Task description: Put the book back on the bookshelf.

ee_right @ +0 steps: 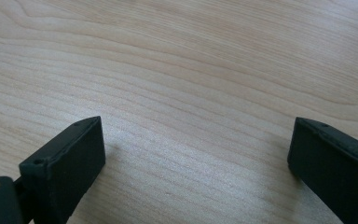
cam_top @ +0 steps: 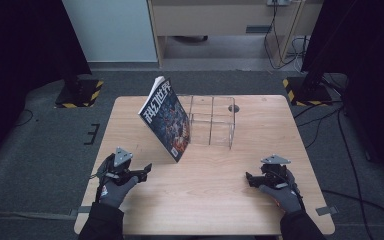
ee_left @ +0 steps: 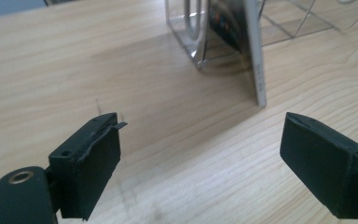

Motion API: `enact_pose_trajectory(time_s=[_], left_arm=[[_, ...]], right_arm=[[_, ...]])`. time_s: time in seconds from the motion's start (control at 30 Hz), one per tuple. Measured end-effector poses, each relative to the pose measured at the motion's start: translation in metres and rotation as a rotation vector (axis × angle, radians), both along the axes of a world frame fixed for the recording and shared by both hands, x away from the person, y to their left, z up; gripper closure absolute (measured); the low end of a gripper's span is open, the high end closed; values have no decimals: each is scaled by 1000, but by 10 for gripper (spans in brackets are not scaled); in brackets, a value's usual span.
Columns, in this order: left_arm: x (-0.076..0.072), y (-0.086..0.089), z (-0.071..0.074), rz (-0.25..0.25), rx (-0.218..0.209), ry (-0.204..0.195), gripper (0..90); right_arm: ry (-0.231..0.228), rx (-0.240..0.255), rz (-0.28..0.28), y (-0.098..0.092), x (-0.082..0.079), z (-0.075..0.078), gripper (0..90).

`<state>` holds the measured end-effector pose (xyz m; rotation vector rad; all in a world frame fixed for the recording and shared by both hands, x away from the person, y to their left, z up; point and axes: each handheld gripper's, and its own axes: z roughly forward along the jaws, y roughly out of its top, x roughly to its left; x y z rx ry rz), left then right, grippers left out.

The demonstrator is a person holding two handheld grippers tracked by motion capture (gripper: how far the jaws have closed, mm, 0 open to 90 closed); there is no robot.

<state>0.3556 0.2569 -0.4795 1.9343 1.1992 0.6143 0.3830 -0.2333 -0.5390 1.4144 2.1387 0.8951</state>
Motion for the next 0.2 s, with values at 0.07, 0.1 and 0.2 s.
enact_pose_trajectory(time_s=[0.07,0.1,0.2], left_arm=[[-1,5,-7,15,-5,27,113],[-1,8,-10,16,11,38,110],[0,14,-19,35,68,65,110]], right_arm=[[1,-2,-1,0,0,0,45],[3,-4,2,0,0,1,49],[-15,-20,6,-2,-1,4,67]])
